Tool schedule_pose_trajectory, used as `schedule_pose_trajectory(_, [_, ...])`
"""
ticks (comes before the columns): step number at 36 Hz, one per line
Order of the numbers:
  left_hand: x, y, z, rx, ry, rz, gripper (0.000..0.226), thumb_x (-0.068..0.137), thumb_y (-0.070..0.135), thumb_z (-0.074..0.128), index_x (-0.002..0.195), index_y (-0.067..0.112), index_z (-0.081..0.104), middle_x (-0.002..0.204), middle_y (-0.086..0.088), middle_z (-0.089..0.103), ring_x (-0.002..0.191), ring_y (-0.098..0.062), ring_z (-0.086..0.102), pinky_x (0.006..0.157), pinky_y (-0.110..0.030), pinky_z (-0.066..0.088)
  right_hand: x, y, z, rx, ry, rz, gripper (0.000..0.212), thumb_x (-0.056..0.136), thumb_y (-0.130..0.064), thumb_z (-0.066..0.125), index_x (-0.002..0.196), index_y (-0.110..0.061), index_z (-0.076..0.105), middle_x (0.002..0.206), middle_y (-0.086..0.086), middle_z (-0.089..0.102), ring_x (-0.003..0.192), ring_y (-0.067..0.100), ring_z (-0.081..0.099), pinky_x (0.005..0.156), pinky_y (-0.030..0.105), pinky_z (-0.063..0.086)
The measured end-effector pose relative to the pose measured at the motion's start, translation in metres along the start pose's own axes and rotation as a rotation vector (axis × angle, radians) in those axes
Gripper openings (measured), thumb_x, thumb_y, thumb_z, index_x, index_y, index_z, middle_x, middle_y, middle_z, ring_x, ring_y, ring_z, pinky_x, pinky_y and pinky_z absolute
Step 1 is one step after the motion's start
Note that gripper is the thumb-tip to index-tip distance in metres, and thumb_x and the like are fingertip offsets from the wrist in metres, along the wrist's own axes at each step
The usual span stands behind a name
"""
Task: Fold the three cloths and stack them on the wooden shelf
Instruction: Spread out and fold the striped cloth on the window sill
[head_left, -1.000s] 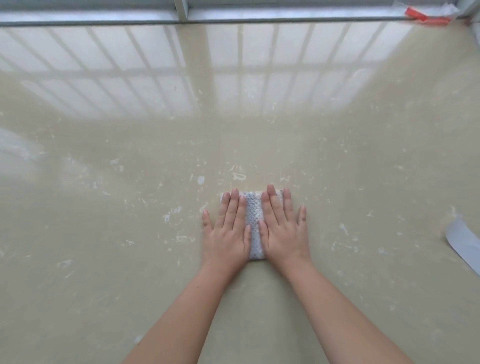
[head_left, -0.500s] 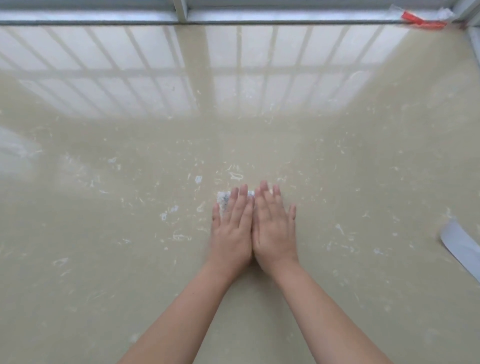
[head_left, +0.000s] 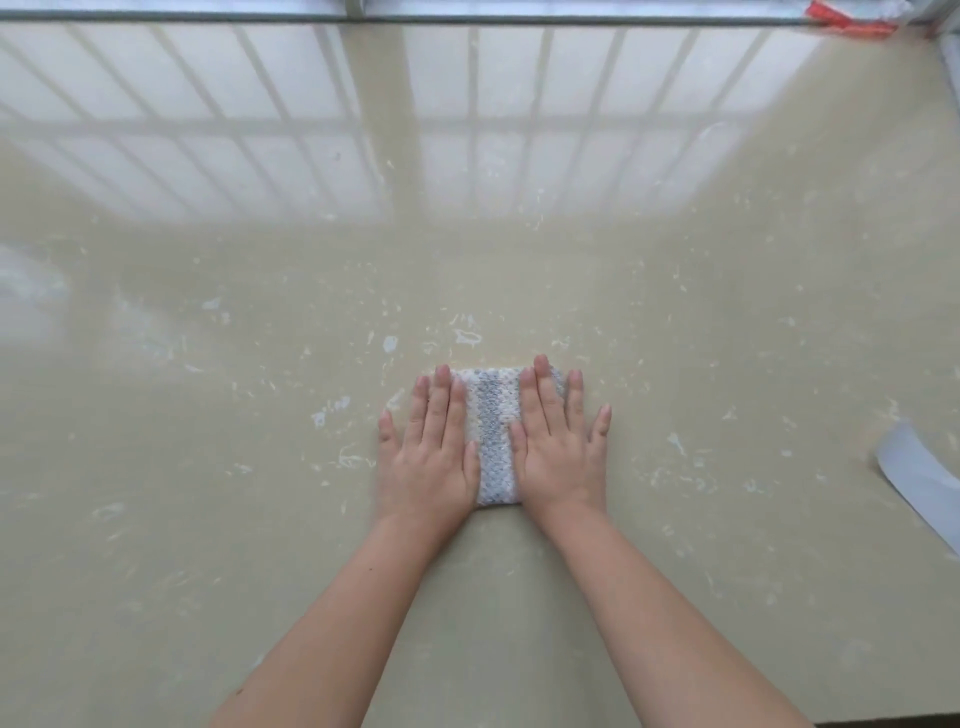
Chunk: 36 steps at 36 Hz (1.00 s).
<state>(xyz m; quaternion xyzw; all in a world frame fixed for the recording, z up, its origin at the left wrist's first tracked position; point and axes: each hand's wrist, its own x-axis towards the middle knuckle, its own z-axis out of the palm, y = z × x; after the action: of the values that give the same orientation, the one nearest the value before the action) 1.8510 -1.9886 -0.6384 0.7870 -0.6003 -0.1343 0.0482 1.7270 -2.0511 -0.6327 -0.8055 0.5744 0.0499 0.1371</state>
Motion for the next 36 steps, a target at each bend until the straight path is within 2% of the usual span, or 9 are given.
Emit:
schedule_pose_trajectory(3, [-0.005, -0.011, -0.01, -0.002, -0.116, -0.056, 0.063, 0.088, 0.031, 0.027, 0.146, 0.006, 0.02, 0.15, -0.007, 0.032, 0.138, -0.019, 0.023, 0.097, -0.06, 0.034, -0.002, 0.006, -0.011, 0.037, -0.1, 0.049, 0.057, 0.096, -0.037, 0.01, 0.145, -0.012, 0.025, 0.15, 0.0, 0.031, 0.133, 0.026, 0.04, 0.1, 0.059, 0.032])
schedule_pose_trajectory(5, [-0.005, -0.014, -0.023, 0.012, -0.209, -0.047, 0.067, 0.088, 0.037, 0.011, 0.148, 0.012, 0.001, 0.156, -0.001, 0.008, 0.144, -0.014, 0.005, 0.106, -0.058, 0.026, -0.002, 0.012, -0.017, 0.05, -0.157, 0.037, 0.063, 0.087, -0.042, -0.004, 0.145, -0.017, -0.002, 0.152, -0.006, -0.007, 0.145, 0.018, 0.011, 0.113, 0.052, 0.01])
schedule_pose_trajectory(7, [-0.004, -0.014, -0.034, -0.049, -0.293, -0.054, 0.059, 0.087, 0.04, -0.007, 0.14, 0.022, -0.024, 0.152, 0.009, -0.021, 0.138, -0.006, -0.021, 0.115, -0.049, 0.004, -0.002, 0.019, -0.025, 0.139, -0.167, 0.023, 0.055, 0.095, -0.038, -0.003, 0.147, -0.02, -0.008, 0.15, -0.011, -0.019, 0.145, 0.01, -0.006, 0.115, 0.042, -0.002])
schedule_pose_trajectory(9, [0.001, -0.01, -0.047, -0.172, -0.313, -0.108, 0.056, 0.098, 0.031, 0.009, 0.146, 0.018, -0.018, 0.157, 0.007, -0.011, 0.143, -0.007, -0.011, 0.116, -0.043, 0.0, 0.001, 0.024, -0.04, 0.27, -0.102, 0.027, 0.049, 0.102, -0.023, 0.02, 0.149, -0.013, 0.014, 0.157, -0.001, 0.008, 0.144, 0.015, 0.01, 0.115, 0.035, 0.008])
schedule_pose_trajectory(12, [0.012, -0.007, -0.067, -0.369, -0.185, -0.184, 0.06, 0.096, 0.01, 0.035, 0.149, 0.007, 0.007, 0.154, -0.009, 0.022, 0.141, -0.022, 0.022, 0.114, -0.036, 0.017, 0.012, 0.023, -0.064, 0.424, 0.03, 0.044, 0.041, 0.097, -0.015, 0.041, 0.136, -0.003, 0.041, 0.137, 0.013, 0.044, 0.128, 0.025, 0.039, 0.107, 0.031, 0.026])
schedule_pose_trajectory(17, [0.046, -0.003, -0.082, -0.315, -0.28, -0.106, 0.067, 0.089, 0.022, 0.056, 0.146, 0.01, 0.022, 0.145, -0.008, 0.035, 0.133, -0.022, 0.034, 0.106, -0.034, 0.031, 0.041, 0.009, -0.095, 0.217, -0.179, -0.169, 0.052, 0.087, -0.027, 0.06, 0.133, -0.012, 0.041, 0.129, 0.006, 0.042, 0.123, 0.022, 0.038, 0.102, 0.032, 0.033])
schedule_pose_trajectory(22, [0.076, 0.004, -0.087, -0.052, -0.438, -0.051, 0.059, 0.081, 0.036, 0.067, 0.129, 0.014, 0.041, 0.127, -0.006, 0.045, 0.118, -0.024, 0.044, 0.094, -0.038, 0.043, 0.061, -0.01, -0.097, -0.099, -0.391, -0.291, 0.046, 0.085, -0.018, 0.059, 0.127, -0.012, 0.041, 0.128, 0.008, 0.043, 0.12, 0.025, 0.04, 0.095, 0.034, 0.036])
schedule_pose_trajectory(32, [0.088, 0.011, -0.083, 0.12, -0.571, -0.066, 0.049, 0.079, 0.038, 0.068, 0.119, 0.014, 0.052, 0.122, -0.009, 0.047, 0.112, -0.026, 0.048, 0.092, -0.036, 0.042, 0.068, -0.016, -0.089, -0.247, -0.498, -0.217, 0.045, 0.084, -0.024, 0.062, 0.123, -0.009, 0.045, 0.128, 0.013, 0.043, 0.121, 0.028, 0.039, 0.098, 0.036, 0.036])
schedule_pose_trajectory(36, [0.089, 0.011, -0.085, 0.044, -0.568, -0.095, 0.036, 0.079, 0.029, 0.066, 0.108, 0.014, 0.052, 0.112, -0.008, 0.048, 0.102, -0.025, 0.049, 0.084, -0.033, 0.044, 0.071, -0.015, -0.095, -0.168, -0.532, -0.193, 0.037, 0.083, -0.021, 0.06, 0.116, -0.009, 0.05, 0.122, 0.013, 0.048, 0.115, 0.029, 0.046, 0.088, 0.034, 0.04])
